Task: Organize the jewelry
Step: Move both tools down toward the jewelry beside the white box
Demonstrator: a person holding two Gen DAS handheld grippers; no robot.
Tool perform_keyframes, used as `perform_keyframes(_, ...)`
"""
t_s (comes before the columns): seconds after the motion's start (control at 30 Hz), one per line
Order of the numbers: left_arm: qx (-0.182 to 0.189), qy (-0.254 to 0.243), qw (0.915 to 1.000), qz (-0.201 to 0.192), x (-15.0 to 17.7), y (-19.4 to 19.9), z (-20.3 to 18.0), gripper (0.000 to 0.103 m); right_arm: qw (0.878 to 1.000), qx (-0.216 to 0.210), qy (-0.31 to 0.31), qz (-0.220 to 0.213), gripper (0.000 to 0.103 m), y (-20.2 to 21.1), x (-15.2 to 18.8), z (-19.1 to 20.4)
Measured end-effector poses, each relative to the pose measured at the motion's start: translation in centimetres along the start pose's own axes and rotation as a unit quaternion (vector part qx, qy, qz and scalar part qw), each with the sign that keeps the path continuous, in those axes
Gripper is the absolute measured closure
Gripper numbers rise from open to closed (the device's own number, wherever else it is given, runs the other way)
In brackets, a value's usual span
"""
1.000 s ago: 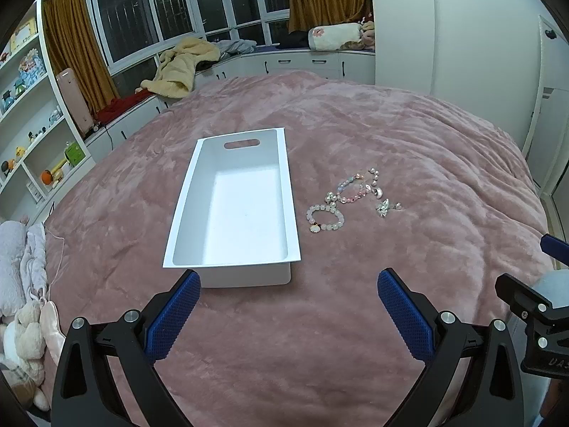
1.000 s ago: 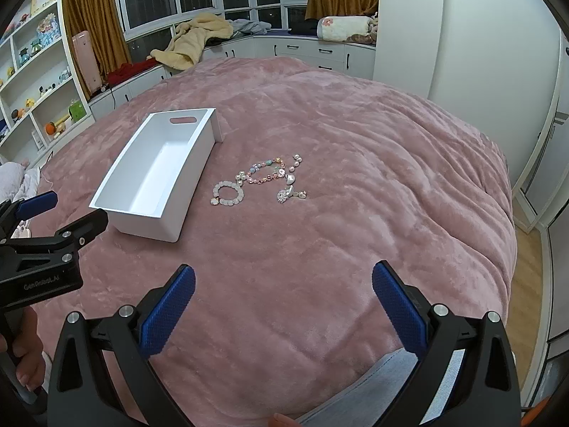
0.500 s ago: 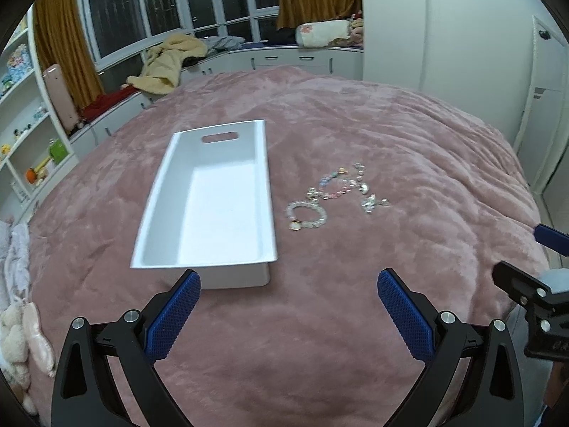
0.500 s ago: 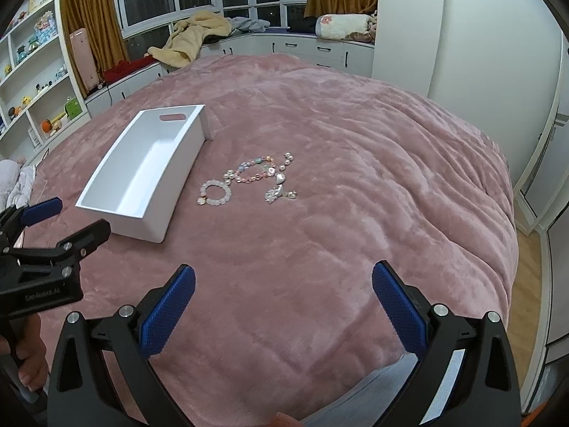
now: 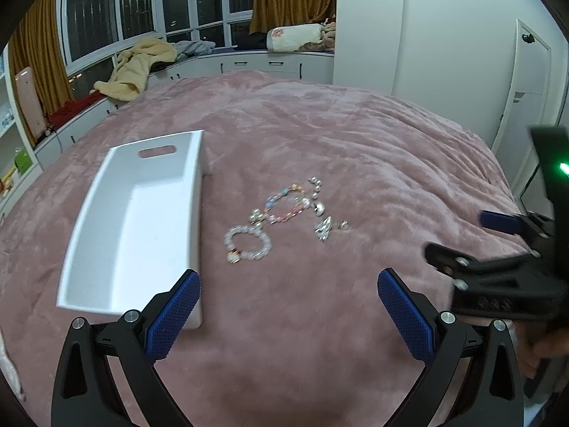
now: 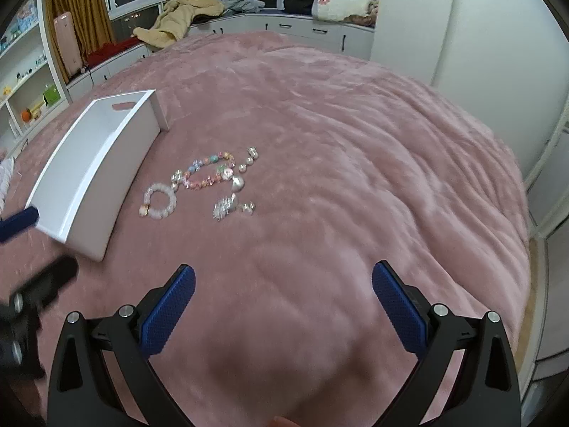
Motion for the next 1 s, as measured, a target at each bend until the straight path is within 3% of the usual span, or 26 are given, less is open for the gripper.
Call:
perform_keyframes(0.13,0.015,0.0,0.9999,0.002,-0.8,-2.7,-0.5,0.002,1.0,-0.023,0.005,0.011,0.005,-2.6,-2.1,-0.2)
perform_keyframes(0.37,0.016,-0.006,0.9999,0.001,-1.3,-7.2,-0.3,0.002,0.998,-0.017,0.056,-0.002,0.005,-5.7,-5.0,1.4)
perform_keyframes(0.47,0.018,-0.003,0.9998,0.004,-1.4,-9.2,0.0,0.002,0.997,-0.044,0.069,0.01,0.005,-7.6,-6.6,2.0)
perform_keyframes(0.63,-0.012,-0.004,0.9999,0.004,-1.3,-12.7,0.9,0.002,0.993,-0.092,0.057,0.036,0.005,-11.4,-8.6,2.2)
perform_keyframes(0.73,-0.05,-0.027,0.9984,-0.006,-1.3,-14.0,0.7,0.002,0.994,-0.094,0.053,0.027,0.005,-12.8,-9.0,2.3)
perform_keyframes(0.83,-0.053,-0.035,0.9977,-0.023,-1.3,-14.0,0.1,0.002,0.993,-0.082,0.089,0.01,0.005,-13.2,-8.9,3.4)
perform_keyframes(1.0,0.006,-0.042,0.9988,-0.026,-1.2,-14.0,-1.8,0.002,0.986,-0.049,0.156,-0.028,0.006,-13.4,-9.3,4.4)
Point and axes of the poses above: each gripper's, at about its wrist camera, not at the fingertips, and y roughly against the way its jaws point, z to its left, x to its underside, the point moved 2 cm from there along -y, roughly the way its jaws point, and after that the axes turned 4 degrees about z, right-handed, at the moved point
